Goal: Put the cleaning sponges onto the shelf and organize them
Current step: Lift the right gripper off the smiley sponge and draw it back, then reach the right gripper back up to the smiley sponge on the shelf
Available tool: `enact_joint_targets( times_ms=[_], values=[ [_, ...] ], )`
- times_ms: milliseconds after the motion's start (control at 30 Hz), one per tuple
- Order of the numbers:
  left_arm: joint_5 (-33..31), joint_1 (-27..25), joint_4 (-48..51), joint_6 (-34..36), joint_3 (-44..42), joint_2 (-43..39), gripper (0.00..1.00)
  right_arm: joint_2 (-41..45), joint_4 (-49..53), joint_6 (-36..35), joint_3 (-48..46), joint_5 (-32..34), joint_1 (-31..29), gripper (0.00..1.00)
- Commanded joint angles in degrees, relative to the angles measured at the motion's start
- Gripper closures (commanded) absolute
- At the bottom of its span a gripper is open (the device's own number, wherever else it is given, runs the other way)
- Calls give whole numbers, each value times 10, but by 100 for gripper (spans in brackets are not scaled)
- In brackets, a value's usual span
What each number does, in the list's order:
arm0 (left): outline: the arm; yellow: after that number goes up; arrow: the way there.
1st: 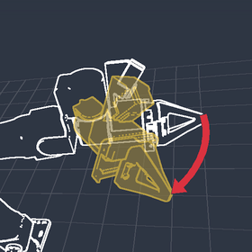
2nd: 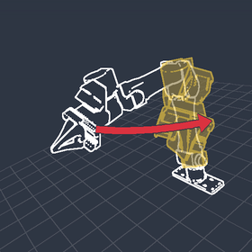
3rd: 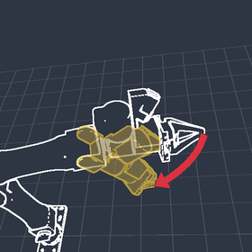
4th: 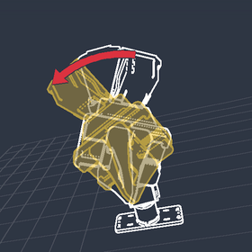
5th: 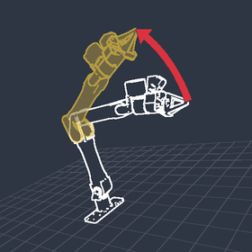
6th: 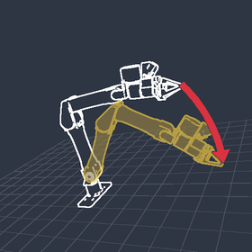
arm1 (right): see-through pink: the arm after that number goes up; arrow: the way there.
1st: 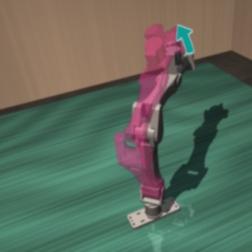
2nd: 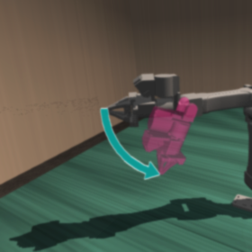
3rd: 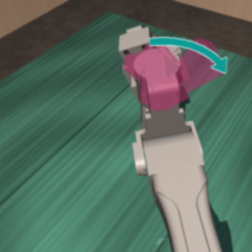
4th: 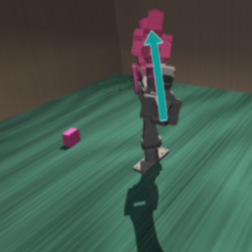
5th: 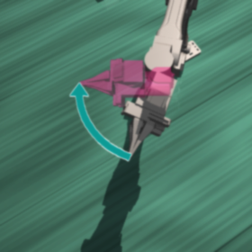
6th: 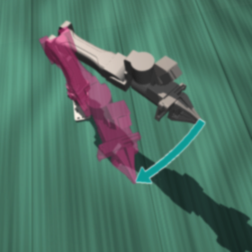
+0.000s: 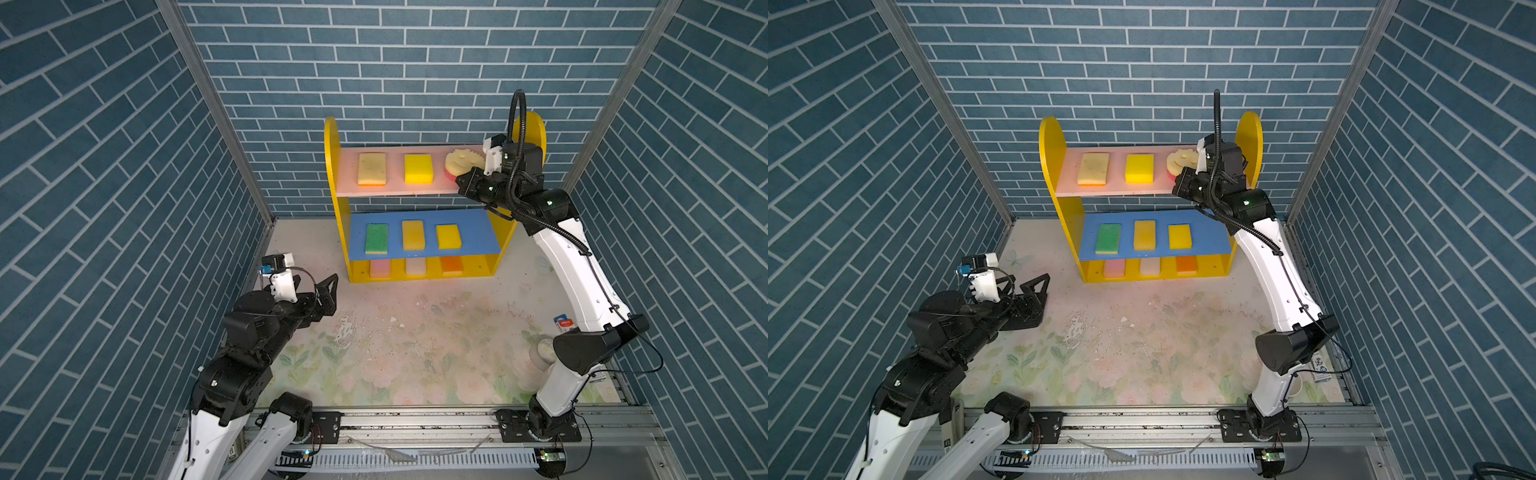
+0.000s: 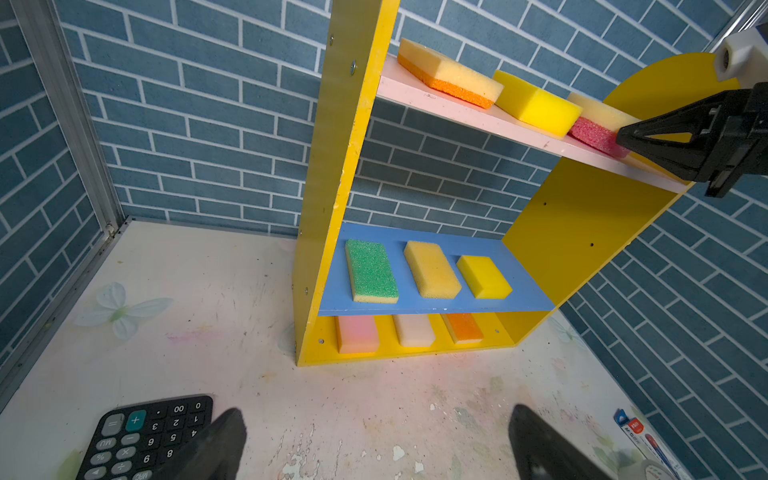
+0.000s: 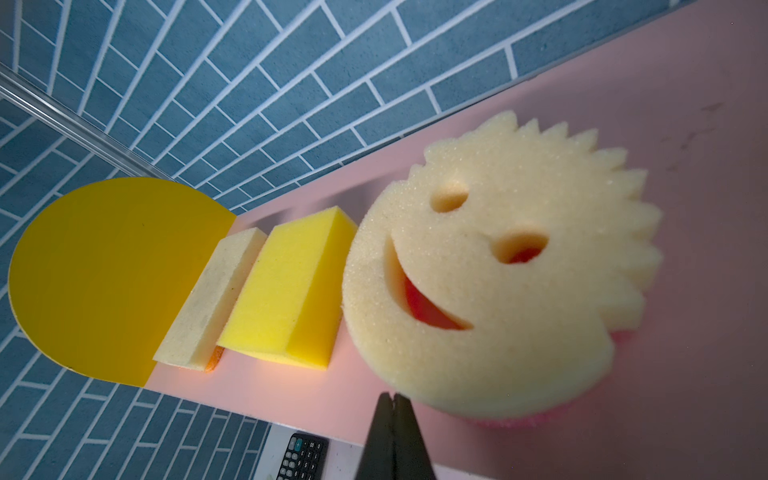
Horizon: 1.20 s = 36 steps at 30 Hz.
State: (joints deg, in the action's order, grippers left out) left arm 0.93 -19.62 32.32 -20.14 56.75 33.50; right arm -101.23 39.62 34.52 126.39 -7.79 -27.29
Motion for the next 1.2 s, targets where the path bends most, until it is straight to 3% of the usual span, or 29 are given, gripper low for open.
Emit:
enact_joint_targets(
  times_ms=[0,267,567,733,933,1033,1167],
  values=[
    [0,4,2,-3,6,-1,0,31,-14,8,-21,-9,2,100],
    [-52,4,14,-6,15,-2,0,151,-46,-13,-151,37,2,100],
    [-188,4,14,-17,-3,-26,0,350,-47,-72,-368,232,2,100],
    [-210,4,20,-16,-3,-31,0,423,-38,-95,-443,312,3,100],
    [-209,4,22,-32,-1,-26,0,427,-11,-118,-435,314,5,100],
    [-201,4,19,-39,-2,-22,0,411,-12,-128,-409,283,6,99],
    [-164,4,12,-33,4,-2,0,339,10,-141,-304,198,6,81]
  ],
)
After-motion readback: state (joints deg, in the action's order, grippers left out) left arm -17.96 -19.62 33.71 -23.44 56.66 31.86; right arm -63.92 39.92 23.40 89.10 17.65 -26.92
